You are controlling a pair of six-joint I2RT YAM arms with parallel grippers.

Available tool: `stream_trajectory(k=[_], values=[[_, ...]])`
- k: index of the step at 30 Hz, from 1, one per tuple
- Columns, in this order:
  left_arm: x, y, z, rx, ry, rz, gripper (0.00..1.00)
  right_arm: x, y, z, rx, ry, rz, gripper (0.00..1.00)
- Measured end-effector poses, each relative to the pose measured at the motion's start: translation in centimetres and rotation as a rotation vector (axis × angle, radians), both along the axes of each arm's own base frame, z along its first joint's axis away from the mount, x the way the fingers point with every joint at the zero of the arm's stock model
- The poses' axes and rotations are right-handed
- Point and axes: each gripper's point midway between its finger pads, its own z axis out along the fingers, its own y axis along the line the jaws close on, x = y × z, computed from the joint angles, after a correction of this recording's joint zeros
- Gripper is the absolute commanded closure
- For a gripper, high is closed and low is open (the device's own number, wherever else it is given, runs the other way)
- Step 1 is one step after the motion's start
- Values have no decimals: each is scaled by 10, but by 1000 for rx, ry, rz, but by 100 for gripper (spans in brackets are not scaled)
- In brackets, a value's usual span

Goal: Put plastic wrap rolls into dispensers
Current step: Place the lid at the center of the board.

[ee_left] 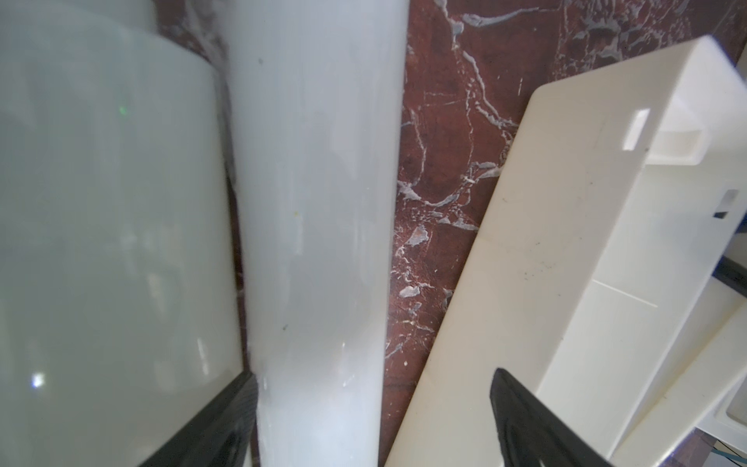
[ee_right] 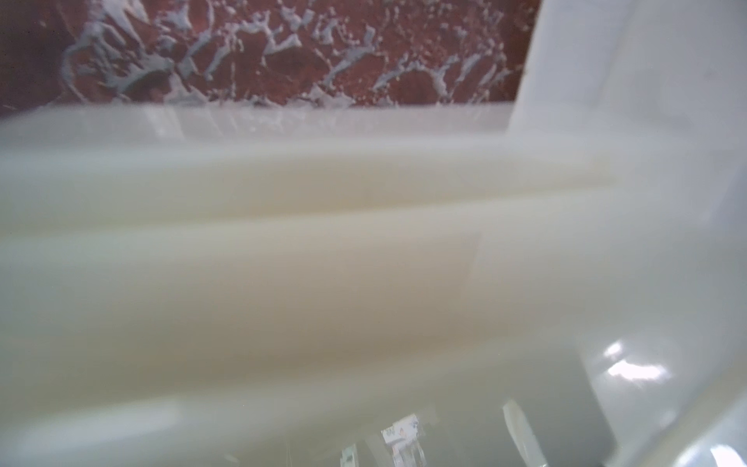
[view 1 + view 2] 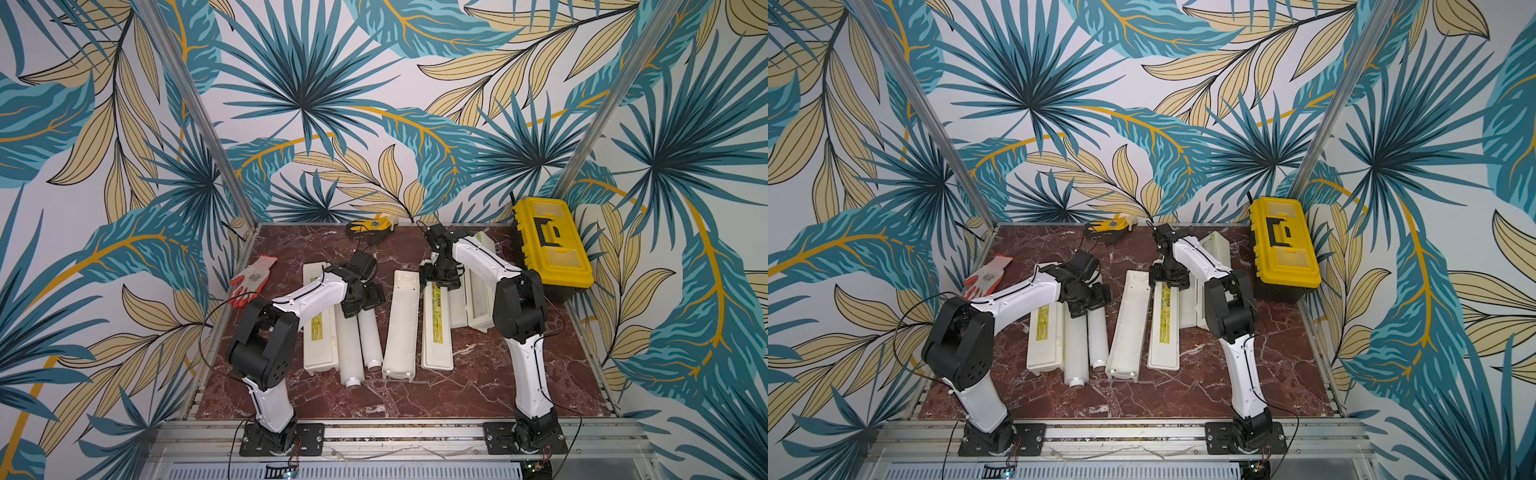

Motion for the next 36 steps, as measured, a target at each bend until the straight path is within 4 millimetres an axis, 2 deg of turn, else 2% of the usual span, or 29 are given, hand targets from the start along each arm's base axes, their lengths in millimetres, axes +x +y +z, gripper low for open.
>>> stream_trajectory(k=[6, 13, 17, 28, 36], values=[[-2, 4, -3, 17, 6, 4, 9, -10, 10, 10, 5, -9, 28, 31], [-2, 7, -3, 23, 9, 4, 9, -17, 6, 3, -13, 13, 24, 34], [-1, 9, -3, 24, 9, 7, 9, -16, 6, 4, -5, 13, 19, 31], [2, 19, -6, 31, 12, 11, 9, -25, 29, 3, 4, 13, 28, 26], [2, 20, -7, 29, 16, 2, 9, -22, 38, -11, 4, 32, 16, 23]])
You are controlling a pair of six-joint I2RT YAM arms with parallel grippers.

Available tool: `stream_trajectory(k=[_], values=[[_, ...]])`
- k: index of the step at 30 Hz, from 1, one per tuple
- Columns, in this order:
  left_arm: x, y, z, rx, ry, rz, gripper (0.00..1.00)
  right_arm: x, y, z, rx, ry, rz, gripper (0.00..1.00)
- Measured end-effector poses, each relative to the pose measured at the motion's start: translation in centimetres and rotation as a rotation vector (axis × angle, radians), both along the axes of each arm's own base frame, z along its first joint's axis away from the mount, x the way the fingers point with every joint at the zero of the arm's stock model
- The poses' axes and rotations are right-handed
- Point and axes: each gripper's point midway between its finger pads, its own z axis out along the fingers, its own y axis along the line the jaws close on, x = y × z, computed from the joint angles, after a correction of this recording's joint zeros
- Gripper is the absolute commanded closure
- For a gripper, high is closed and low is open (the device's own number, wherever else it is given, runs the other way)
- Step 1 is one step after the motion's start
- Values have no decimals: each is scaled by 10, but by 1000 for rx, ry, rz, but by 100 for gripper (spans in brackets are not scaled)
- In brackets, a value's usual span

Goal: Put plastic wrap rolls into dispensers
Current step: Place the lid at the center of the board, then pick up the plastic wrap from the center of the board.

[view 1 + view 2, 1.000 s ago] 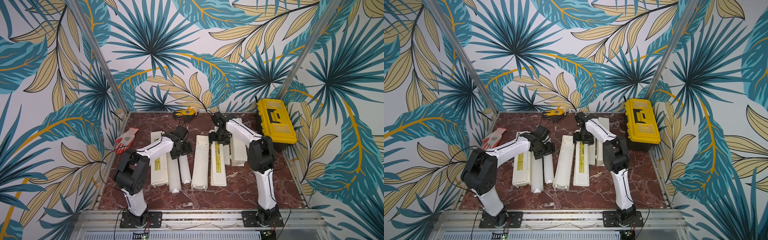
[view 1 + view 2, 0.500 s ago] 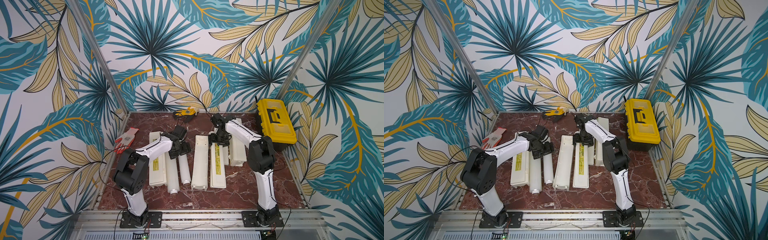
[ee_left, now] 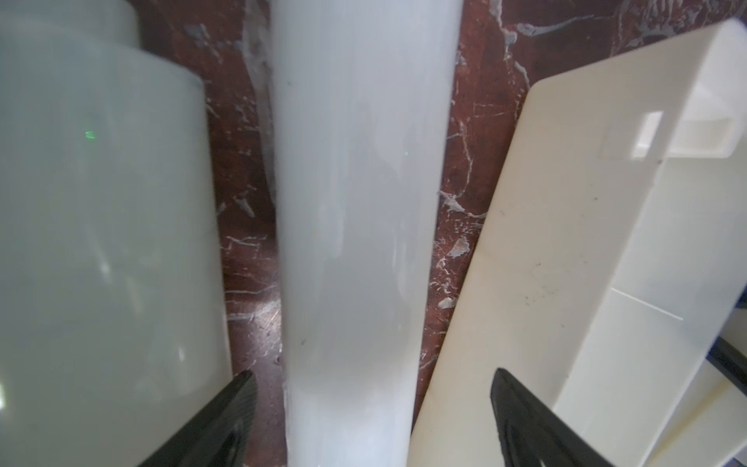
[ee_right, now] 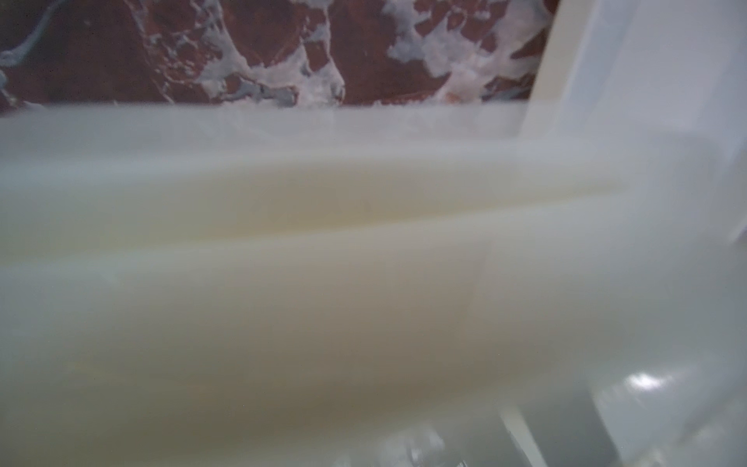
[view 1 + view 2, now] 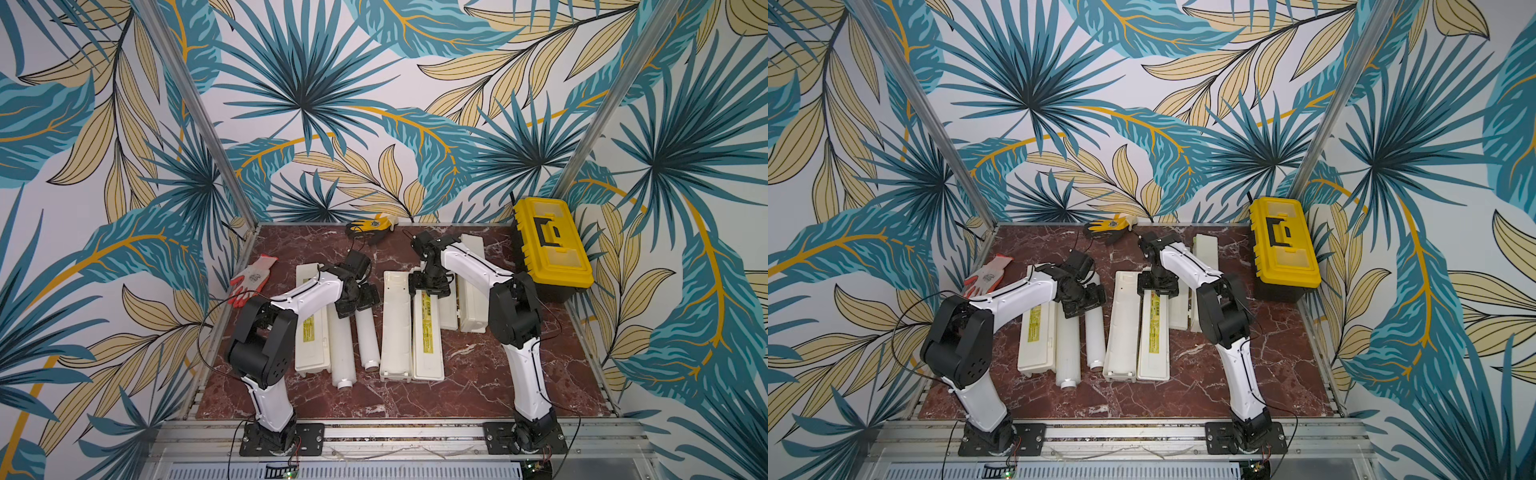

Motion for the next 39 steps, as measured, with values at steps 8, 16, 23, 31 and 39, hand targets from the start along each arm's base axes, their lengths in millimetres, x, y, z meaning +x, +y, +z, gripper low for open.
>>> stream_trajectory(k=[8, 16, 23, 31, 39], values=[[1, 5, -2, 5, 4, 5, 9, 5, 17, -8, 6, -2, 23, 15], [0, 9, -9, 14, 21, 10, 8, 6, 13, -10, -29, -6, 28, 1], [0, 9, -9, 15, 23, 11, 8, 11, 1, 3, -104, -47, 60, 1], [0, 9, -9, 15, 23, 11, 9, 13, -25, 55, -204, -157, 84, 1], [0, 9, -10, 19, 23, 13, 10, 18, -51, 95, -236, -240, 68, 1]])
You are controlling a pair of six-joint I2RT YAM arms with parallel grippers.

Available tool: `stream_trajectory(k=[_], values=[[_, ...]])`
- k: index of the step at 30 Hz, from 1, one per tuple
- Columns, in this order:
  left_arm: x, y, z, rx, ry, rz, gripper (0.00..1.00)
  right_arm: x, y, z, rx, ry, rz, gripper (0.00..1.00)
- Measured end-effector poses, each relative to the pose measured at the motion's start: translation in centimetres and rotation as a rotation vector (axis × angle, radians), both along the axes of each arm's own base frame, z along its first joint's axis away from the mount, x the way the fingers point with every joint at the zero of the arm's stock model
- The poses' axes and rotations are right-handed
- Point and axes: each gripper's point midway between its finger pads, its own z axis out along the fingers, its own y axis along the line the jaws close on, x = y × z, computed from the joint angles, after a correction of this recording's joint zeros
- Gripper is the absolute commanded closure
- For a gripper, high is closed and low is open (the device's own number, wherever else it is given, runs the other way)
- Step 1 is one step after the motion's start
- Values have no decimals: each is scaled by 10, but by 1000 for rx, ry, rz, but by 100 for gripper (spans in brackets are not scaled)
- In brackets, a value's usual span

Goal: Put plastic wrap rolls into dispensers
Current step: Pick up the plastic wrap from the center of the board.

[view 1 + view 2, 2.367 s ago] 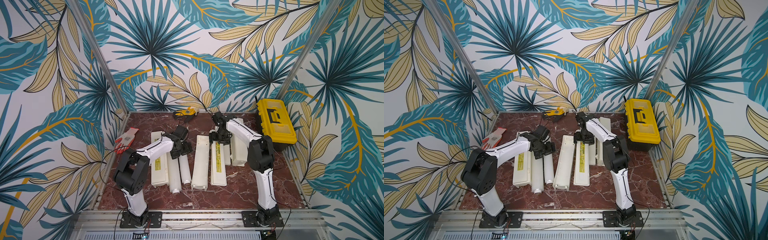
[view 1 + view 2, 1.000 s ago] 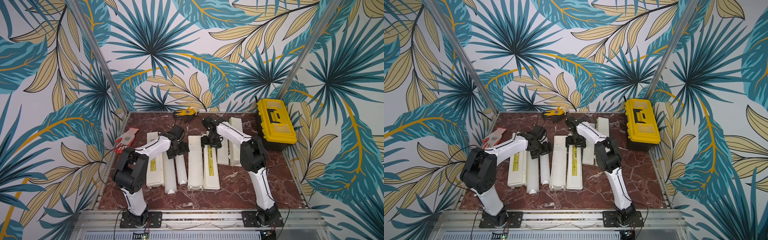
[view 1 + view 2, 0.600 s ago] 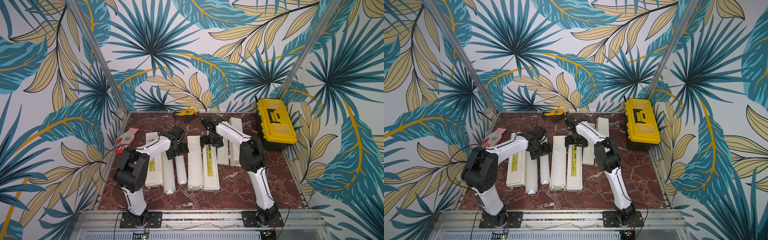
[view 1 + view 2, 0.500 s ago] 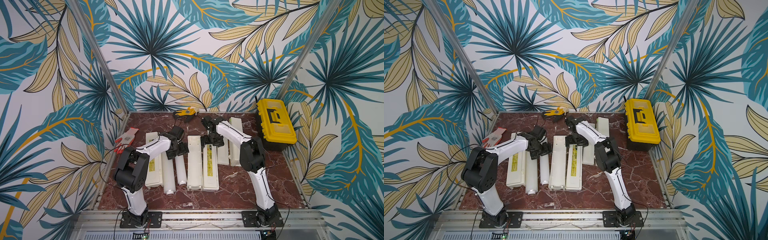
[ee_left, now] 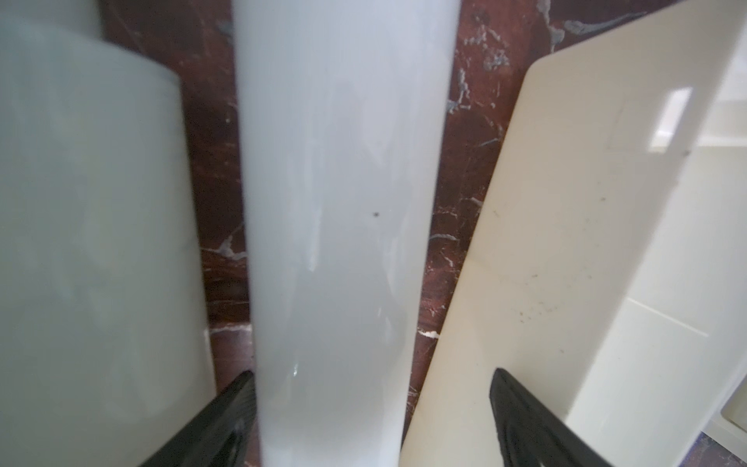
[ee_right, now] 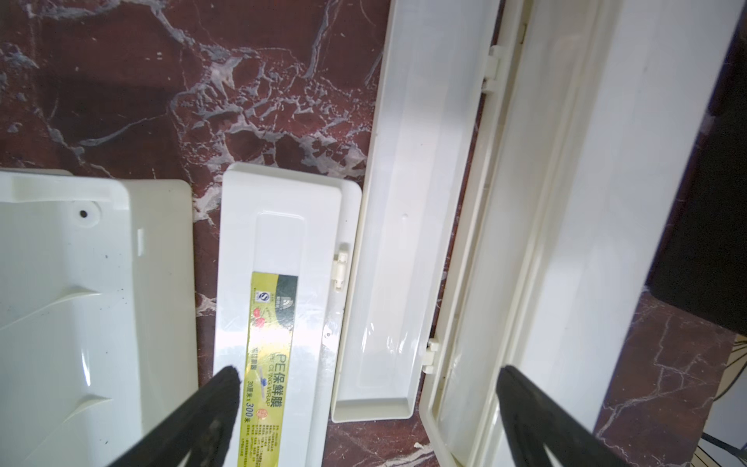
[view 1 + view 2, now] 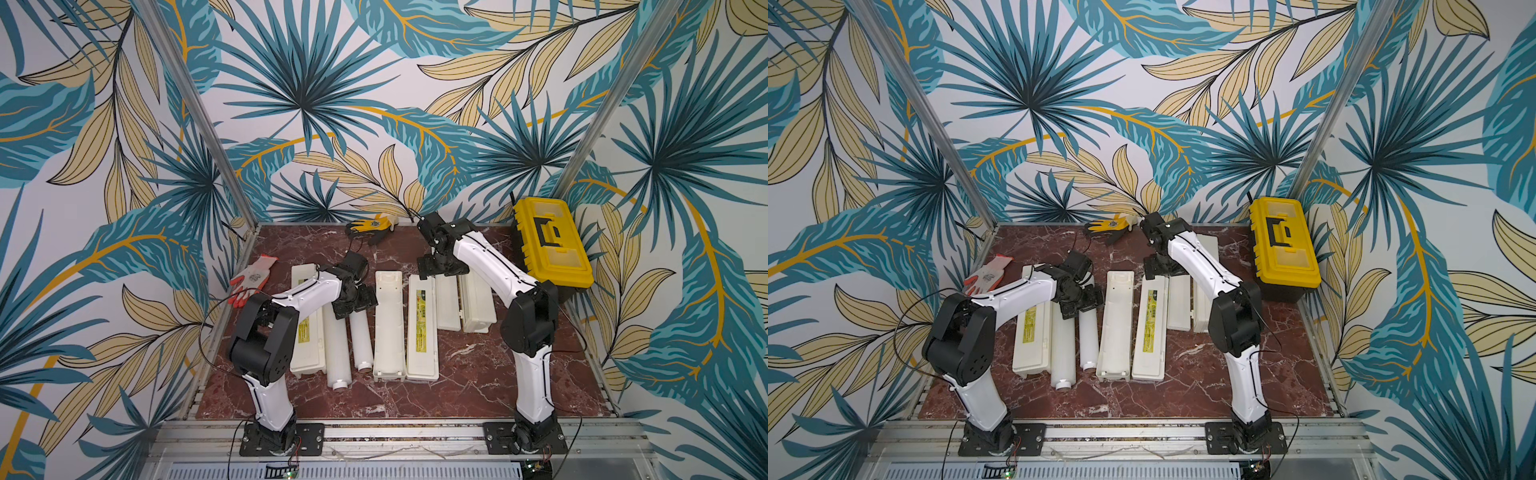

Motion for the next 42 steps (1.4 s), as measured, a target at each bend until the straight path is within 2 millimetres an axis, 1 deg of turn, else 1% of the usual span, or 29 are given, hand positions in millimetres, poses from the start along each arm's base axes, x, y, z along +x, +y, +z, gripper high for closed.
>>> stream_trajectory(k=[2, 6, 10, 13, 16, 20, 22, 24, 27, 30, 32, 33, 36, 38, 39, 42], values=[[0, 0, -1, 1, 1, 1, 11, -2, -6, -3, -17, 3, -8, 2], [-1, 2, -2, 11, 1, 2, 14, -12, -21, -13, -33, 28, -29, 5], [-1, 3, -4, 30, -3, 1, 15, -7, -33, -10, -38, 12, -56, 5], [-2, 1, -12, 51, 8, -9, 16, -8, -36, -11, -34, 1, -60, 5], [-7, -1, -27, 85, 38, -23, 17, -14, -36, -14, -33, 6, -58, 6], [-7, 0, -30, 117, 39, -29, 23, -14, -35, -16, -21, 0, -56, 6], [-7, 1, -31, 127, 43, -26, 31, -15, -35, -17, -15, -3, -55, 6], [-8, 3, -32, 141, 46, -24, 43, -15, -33, -16, -2, -9, -53, 6], [-8, 3, -32, 148, 46, -31, 55, -16, -32, -14, 12, -16, -50, 6], [-9, 3, -31, 153, 47, -36, 66, -15, -29, -9, 35, -32, -46, 6], [-11, 4, -31, 164, 55, -40, 70, -15, -27, -5, 47, -42, -42, 6], [-14, 5, -31, 175, 63, -46, 71, -15, -26, -3, 54, -45, -40, 6], [-23, 8, -26, 209, 87, -63, 72, -15, -24, 2, 73, -52, -35, 6], [-28, 11, -16, 231, 87, -74, 74, -15, -21, 4, 91, -57, -29, 6], [-29, 12, -9, 238, 81, -81, 75, -15, -20, 5, 97, -59, -27, 6], [-28, 11, 20, 239, 36, -96, 78, -14, -16, 7, 121, -66, -21, 6]])
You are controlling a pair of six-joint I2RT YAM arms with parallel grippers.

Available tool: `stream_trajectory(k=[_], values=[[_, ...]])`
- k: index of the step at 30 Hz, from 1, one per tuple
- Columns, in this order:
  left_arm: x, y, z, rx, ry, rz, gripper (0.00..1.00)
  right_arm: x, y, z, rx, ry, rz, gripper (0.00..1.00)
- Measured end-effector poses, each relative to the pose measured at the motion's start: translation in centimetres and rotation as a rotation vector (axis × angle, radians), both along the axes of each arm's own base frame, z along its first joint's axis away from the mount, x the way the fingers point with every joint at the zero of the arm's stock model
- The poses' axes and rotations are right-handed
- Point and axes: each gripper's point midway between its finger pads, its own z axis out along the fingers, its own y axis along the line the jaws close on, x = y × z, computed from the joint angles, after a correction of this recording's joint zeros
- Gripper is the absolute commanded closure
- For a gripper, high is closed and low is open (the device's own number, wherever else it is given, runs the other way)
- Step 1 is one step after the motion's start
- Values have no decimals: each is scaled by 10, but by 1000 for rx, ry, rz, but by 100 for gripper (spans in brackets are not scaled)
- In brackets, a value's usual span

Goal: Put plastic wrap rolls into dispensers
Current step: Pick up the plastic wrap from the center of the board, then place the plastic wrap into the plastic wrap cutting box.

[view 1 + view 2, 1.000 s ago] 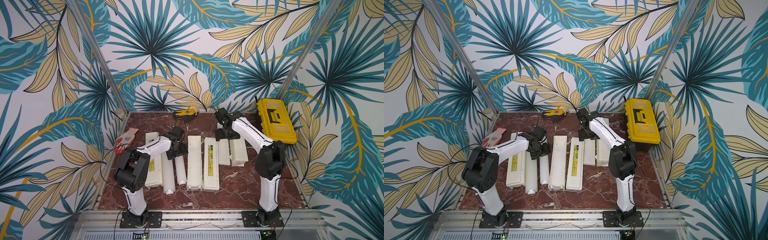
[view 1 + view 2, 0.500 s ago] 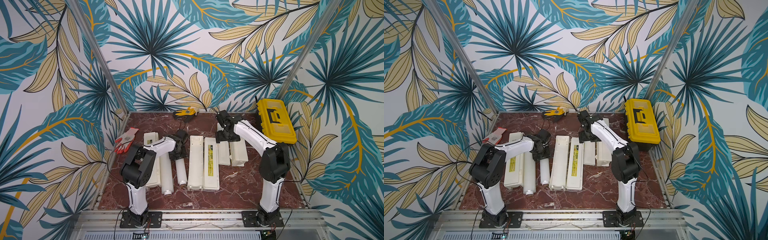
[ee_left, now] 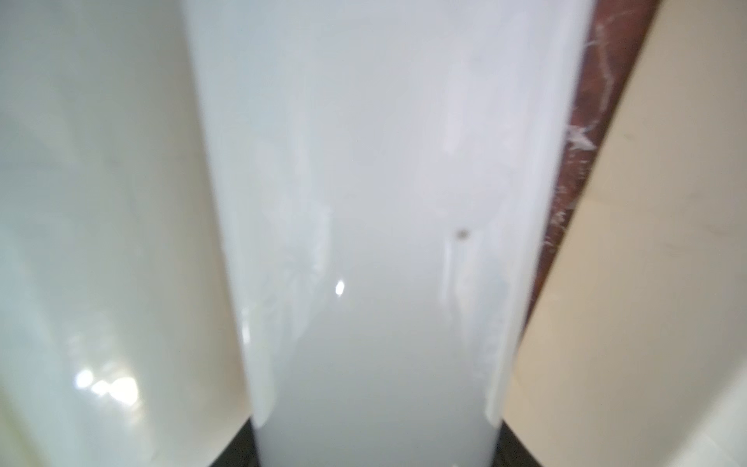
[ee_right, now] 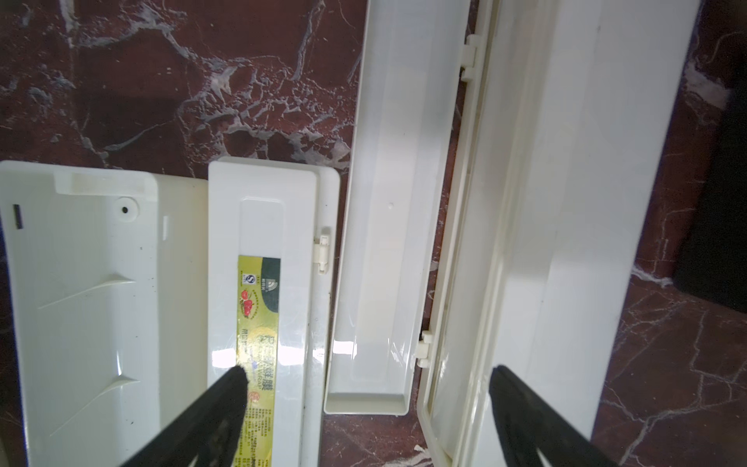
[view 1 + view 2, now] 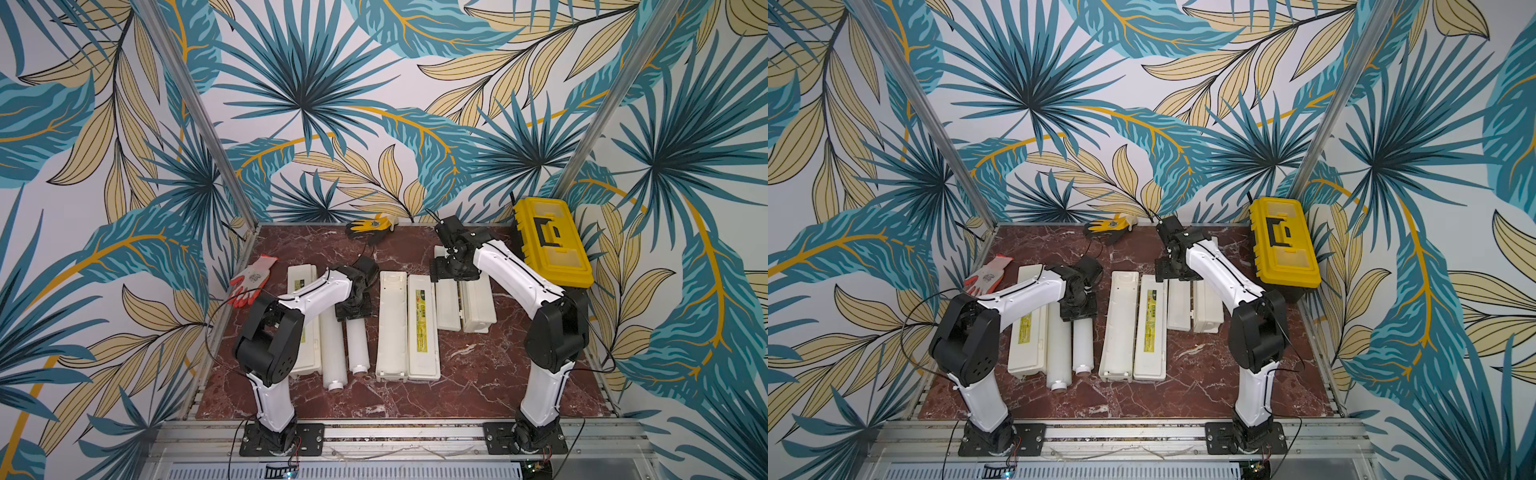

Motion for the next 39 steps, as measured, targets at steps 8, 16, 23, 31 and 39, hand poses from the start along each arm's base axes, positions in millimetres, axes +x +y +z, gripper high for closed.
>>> stream_trajectory(k=[8, 16, 23, 31, 39], values=[[11, -35, 82, -89, -146, -79, 79, -4, 4, -5, 31, 4, 11, 6], [9, -91, 91, -154, -133, -179, 79, -9, -8, 5, 60, -32, -11, 6], [3, -108, 50, -119, -32, -192, 80, -16, -26, 15, 73, -61, -48, 6], [3, -109, 30, -93, 8, -172, 81, -21, -32, 12, 79, -58, -56, 6], [0, -112, 16, -77, 39, -164, 82, -23, -31, 7, 84, -46, -53, 6]])
